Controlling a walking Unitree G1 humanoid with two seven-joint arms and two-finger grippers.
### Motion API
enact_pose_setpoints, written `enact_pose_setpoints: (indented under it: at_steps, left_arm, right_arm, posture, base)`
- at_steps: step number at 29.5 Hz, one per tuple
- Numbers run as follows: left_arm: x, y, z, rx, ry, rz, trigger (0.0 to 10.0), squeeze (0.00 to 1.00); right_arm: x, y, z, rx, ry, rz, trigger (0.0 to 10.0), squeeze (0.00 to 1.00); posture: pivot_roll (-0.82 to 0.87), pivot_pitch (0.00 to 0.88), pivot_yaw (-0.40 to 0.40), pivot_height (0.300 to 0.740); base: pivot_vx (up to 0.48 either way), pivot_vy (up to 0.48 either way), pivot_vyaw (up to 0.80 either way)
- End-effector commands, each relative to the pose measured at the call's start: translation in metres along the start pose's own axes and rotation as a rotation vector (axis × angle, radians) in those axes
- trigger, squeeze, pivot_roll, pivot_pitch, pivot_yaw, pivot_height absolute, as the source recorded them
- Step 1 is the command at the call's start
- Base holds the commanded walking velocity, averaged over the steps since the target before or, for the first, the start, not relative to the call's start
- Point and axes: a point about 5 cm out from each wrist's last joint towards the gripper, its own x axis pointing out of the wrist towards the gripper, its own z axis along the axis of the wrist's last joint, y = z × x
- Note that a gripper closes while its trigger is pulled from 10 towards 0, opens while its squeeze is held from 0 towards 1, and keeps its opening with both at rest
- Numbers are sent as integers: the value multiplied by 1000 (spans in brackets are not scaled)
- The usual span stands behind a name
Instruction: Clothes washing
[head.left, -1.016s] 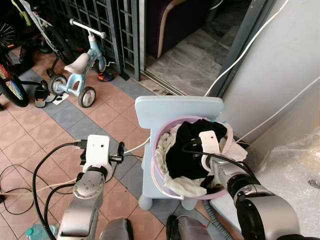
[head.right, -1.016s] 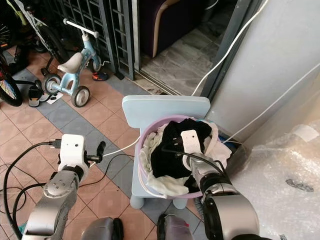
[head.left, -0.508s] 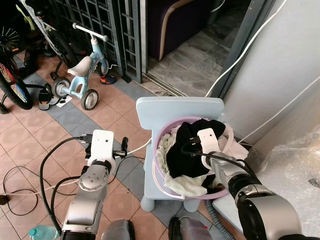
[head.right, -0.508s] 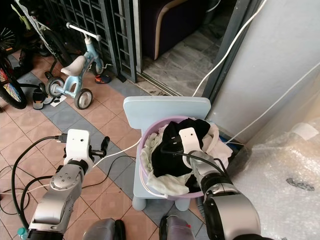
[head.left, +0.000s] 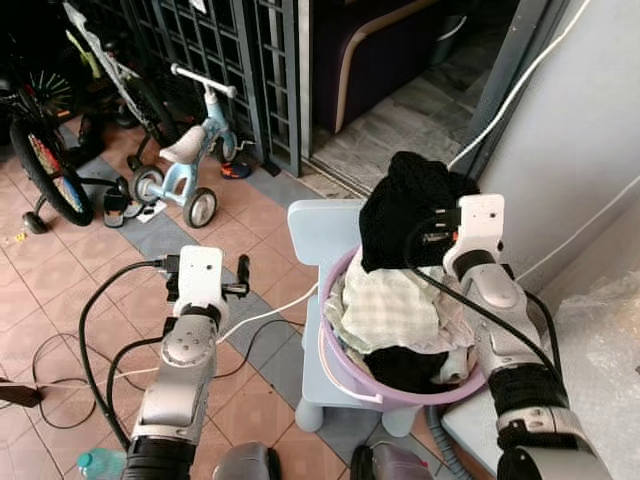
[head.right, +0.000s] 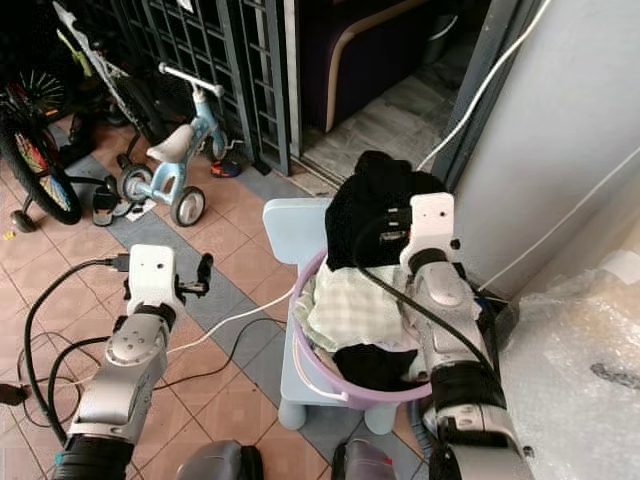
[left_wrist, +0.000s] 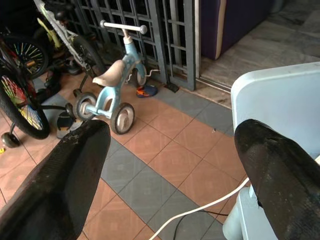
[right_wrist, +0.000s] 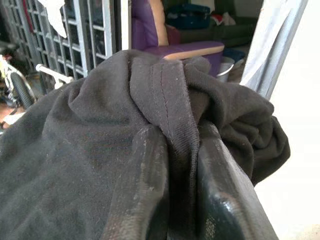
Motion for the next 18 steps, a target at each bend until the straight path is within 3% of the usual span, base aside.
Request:
enact_pose_setpoints:
  at_steps: [1, 4, 8, 9, 10, 11, 12, 14, 18]
  left_arm:
    - [2, -5, -3, 15, 7, -25, 10000, 0]
    - [4, -9, -1, 20, -3, -38, 10000, 0]
    - [5, -9, -1, 14, -4, -36, 10000, 0]
    - [4, -8, -1, 15, -5, -33, 10000, 0]
    - [4, -8, -2, 13, -4, -30, 10000, 0]
    - [4, -8, -2, 12, -3, -29, 10000, 0]
    - [3, -8, -3, 6, -1, -27, 10000, 0]
    - [2, -8, -4, 0, -4, -28, 10000, 0]
    - [0, -8, -5, -6, -4, -32, 10000, 0]
  right_arm:
    - [-7, 8, 5, 24, -27, 7, 0, 0]
    - [-20, 21, 2, 5, -10, 53, 0, 0]
    - [-24, 27, 3, -18, -13, 79, 0, 0]
    - [-27, 30, 3, -32, -12, 91, 1059, 0]
    - [-28, 31, 3, -46, -9, 95, 4588, 0]
    - [-29, 32, 3, -56, -7, 97, 4588, 0]
    - [-30, 31, 1, -94, 6, 96, 10000, 0]
    - [-33, 22, -11, -137, 81, 34, 10000, 0]
    - [-37, 8, -16, -72, 120, -65, 10000, 0]
  posture:
    - [-77, 0, 44, 740]
    - [-80, 0, 48, 740]
    - [-80, 0, 48, 740]
    - [-75, 0, 43, 740]
    - [-75, 0, 43, 740]
    - [-75, 0, 43, 740]
    - [-72, 0, 39, 740]
    - [-70, 0, 38, 740]
    - [-66, 0, 36, 740]
  base:
    - [0, 0, 0]
    - [0, 0, 0]
    - [0, 0, 0]
    - [0, 0, 0]
    - [0, 0, 0]
    - [0, 0, 0]
    - [0, 0, 0]
    - [0, 0, 0]
    - [0, 0, 0]
